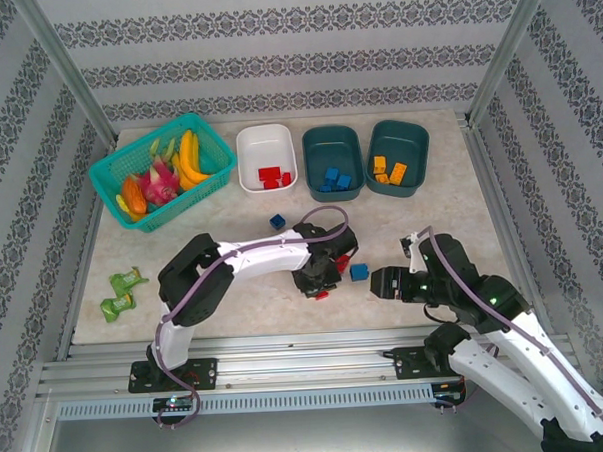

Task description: Sort the legos into containers by color

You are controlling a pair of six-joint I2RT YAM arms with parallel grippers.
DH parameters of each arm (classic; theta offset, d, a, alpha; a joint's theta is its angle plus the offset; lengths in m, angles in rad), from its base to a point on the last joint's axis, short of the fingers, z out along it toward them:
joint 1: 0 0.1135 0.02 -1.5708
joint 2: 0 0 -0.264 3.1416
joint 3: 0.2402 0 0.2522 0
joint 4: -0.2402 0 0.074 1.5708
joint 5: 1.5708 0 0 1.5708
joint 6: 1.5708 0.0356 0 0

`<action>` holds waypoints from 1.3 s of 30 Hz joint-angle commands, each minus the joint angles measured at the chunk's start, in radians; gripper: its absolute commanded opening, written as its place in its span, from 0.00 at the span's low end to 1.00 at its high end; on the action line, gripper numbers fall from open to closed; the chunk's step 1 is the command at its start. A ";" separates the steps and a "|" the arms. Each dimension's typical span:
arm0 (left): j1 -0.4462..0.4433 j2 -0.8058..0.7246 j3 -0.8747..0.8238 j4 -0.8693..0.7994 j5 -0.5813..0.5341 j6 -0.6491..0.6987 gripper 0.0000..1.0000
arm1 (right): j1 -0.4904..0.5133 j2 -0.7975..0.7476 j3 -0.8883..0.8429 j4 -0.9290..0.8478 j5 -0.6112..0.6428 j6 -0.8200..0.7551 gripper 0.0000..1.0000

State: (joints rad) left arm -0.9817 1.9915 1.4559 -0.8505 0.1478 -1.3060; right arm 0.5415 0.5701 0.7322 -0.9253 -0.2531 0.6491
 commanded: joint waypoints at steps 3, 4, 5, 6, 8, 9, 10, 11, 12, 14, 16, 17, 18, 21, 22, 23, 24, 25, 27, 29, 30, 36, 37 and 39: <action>0.043 -0.160 0.075 -0.238 -0.124 0.146 0.15 | 0.014 0.073 0.114 0.095 -0.009 -0.008 0.67; 0.067 -0.174 0.095 -0.255 -0.128 0.173 0.15 | 0.012 0.094 0.132 0.123 -0.011 -0.006 0.67; 0.096 -0.184 0.117 -0.272 -0.124 0.203 0.16 | 0.011 0.115 0.148 0.159 -0.019 -0.003 0.67; 0.123 -0.188 0.138 -0.288 -0.121 0.226 0.15 | 0.008 0.134 0.160 0.199 -0.026 0.002 0.67; 0.191 -0.191 0.196 -0.311 -0.121 0.302 0.15 | 0.001 0.183 0.186 0.298 -0.040 0.027 0.68; 0.216 -0.186 0.227 -0.321 -0.124 0.331 0.15 | -0.005 0.206 0.195 0.353 -0.050 0.041 0.69; 0.257 -0.176 0.263 -0.329 -0.123 0.370 0.15 | -0.014 0.235 0.205 0.413 -0.057 0.063 0.69; 0.298 -0.161 0.300 -0.337 -0.114 0.407 0.15 | -0.025 0.269 0.216 0.466 -0.061 0.086 0.70; 0.332 -0.147 0.332 -0.339 -0.104 0.434 0.15 | -0.035 0.298 0.226 0.515 -0.066 0.106 0.71; 0.411 -0.113 0.404 -0.329 -0.087 0.492 0.15 | -0.062 0.375 0.248 0.622 -0.088 0.152 0.72; 0.472 -0.070 0.473 -0.310 -0.076 0.544 0.15 | -0.079 0.453 0.274 0.701 -0.106 0.189 0.72; 0.500 -0.039 0.517 -0.304 -0.078 0.568 0.15 | -0.086 0.497 0.297 0.727 -0.116 0.197 0.72; 0.524 -0.003 0.563 -0.300 -0.080 0.594 0.15 | -0.091 0.541 0.327 0.741 -0.121 0.202 0.75; 0.573 0.099 0.687 -0.277 -0.080 0.655 0.14 | -0.100 0.658 0.421 0.758 -0.136 0.212 0.85; 0.591 0.134 0.725 -0.267 -0.076 0.666 0.14 | -0.106 0.700 0.453 0.765 -0.156 0.216 0.87; 0.605 0.169 0.765 -0.256 -0.073 0.679 0.14 | -0.110 0.740 0.486 0.764 -0.170 0.219 0.89; 0.618 0.203 0.806 -0.250 -0.076 0.690 0.13 | -0.115 0.778 0.517 0.755 -0.181 0.218 0.90; 0.627 0.233 0.842 -0.249 -0.087 0.700 0.13 | -0.119 0.805 0.542 0.743 -0.187 0.214 0.90; 0.643 0.299 0.925 -0.248 -0.113 0.720 0.12 | -0.126 0.855 0.586 0.718 -0.188 0.201 0.90; 0.658 0.352 0.976 -0.231 -0.131 0.730 0.13 | -0.135 0.889 0.611 0.709 -0.192 0.199 0.90; 0.665 0.374 0.993 -0.213 -0.136 0.735 0.13 | -0.140 0.902 0.618 0.712 -0.199 0.202 0.90; 0.684 0.470 1.012 -0.072 -0.171 0.778 0.13 | -0.155 0.927 0.611 0.712 -0.225 0.195 0.89; 0.684 0.481 1.014 -0.042 -0.174 0.784 0.13 | -0.156 0.925 0.602 0.714 -0.227 0.195 0.89; 0.684 0.507 1.014 0.025 -0.178 0.801 0.13 | -0.162 0.922 0.581 0.717 -0.233 0.195 0.89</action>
State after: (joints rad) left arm -0.3077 2.4668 2.4325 -0.9512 0.0040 -0.5598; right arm 0.3912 1.4979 1.3258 -0.2199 -0.4549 0.8429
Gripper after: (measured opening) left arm 0.284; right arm 0.890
